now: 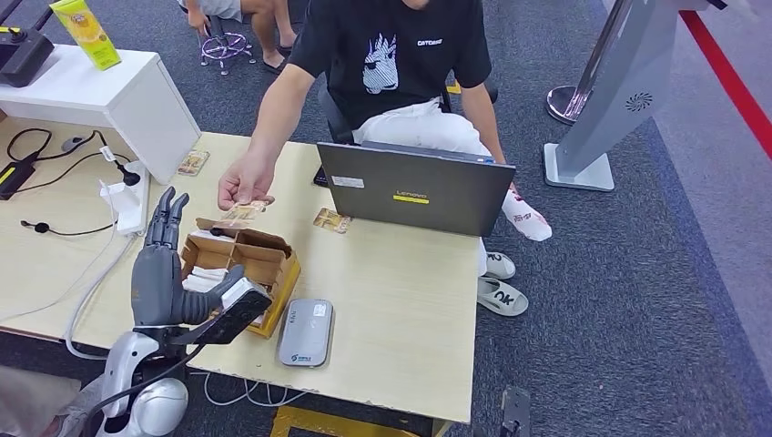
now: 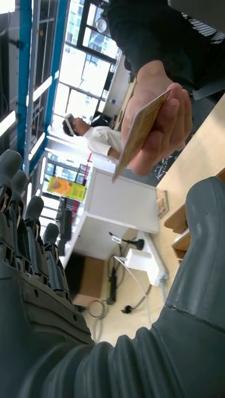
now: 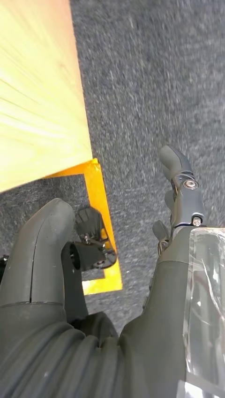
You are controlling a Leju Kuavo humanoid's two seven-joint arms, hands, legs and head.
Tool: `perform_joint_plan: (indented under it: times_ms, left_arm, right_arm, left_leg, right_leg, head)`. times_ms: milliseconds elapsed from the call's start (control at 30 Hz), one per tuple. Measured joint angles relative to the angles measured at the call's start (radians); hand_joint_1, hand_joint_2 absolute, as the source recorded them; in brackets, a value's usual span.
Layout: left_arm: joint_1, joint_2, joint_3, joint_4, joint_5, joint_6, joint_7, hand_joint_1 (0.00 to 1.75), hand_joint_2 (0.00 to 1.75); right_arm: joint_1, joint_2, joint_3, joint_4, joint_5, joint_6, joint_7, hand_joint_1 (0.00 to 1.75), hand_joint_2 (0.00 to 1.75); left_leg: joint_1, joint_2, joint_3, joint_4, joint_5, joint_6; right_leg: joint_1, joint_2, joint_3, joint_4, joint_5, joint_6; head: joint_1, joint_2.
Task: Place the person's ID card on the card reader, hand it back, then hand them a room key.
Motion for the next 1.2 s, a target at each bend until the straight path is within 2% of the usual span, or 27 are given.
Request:
perform_joint_plan:
  times_ms: [600,733,933,1200]
  left_arm:
    - [-0.184,0.295,-0.17,0.039,-0.376,-0.077,0.209,0.0,1.75]
    - [-0.221,0.36,-0.205,0.046,-0.465,-0.094,0.257,1.75,1.75]
    - [-0.245,0.422,-0.232,0.053,-0.589,-0.108,0.305,1.75,1.75]
    - [-0.244,0.437,-0.236,0.053,-0.608,-0.106,0.306,1.75,1.75]
  right_arm:
    - [-0.036,0.042,-0.045,-0.011,0.306,0.0,0.014,0.0,1.75]
    - [-0.038,0.049,-0.061,-0.014,0.385,-0.001,0.019,0.0,1.75]
    - [-0.044,0.057,-0.095,-0.022,0.5,-0.004,0.023,0.0,1.75]
    - [-0.044,0.064,-0.127,-0.033,0.543,-0.004,0.012,0.0,1.75]
  left_leg:
    - [0.0,0.002,-0.001,0.0,0.001,0.0]
    - [0.001,0.003,-0.001,0.0,0.001,0.0]
    - [0.002,0.008,-0.001,0.0,0.001,0.0]
    - [0.003,0.01,-0.001,0.0,0.001,-0.001]
  right_leg:
    - [0.0,0.003,-0.001,0.001,0.001,-0.001]
    - [0.0,0.004,-0.002,0.001,0.001,-0.002]
    - [0.002,0.009,-0.004,0.002,0.002,-0.004]
    - [0.003,0.011,-0.005,0.002,0.003,-0.005]
  head:
    - [0.0,0.0]
    - [0.0,0.0]
    - [0.0,0.0]
    - [0.0,0.0]
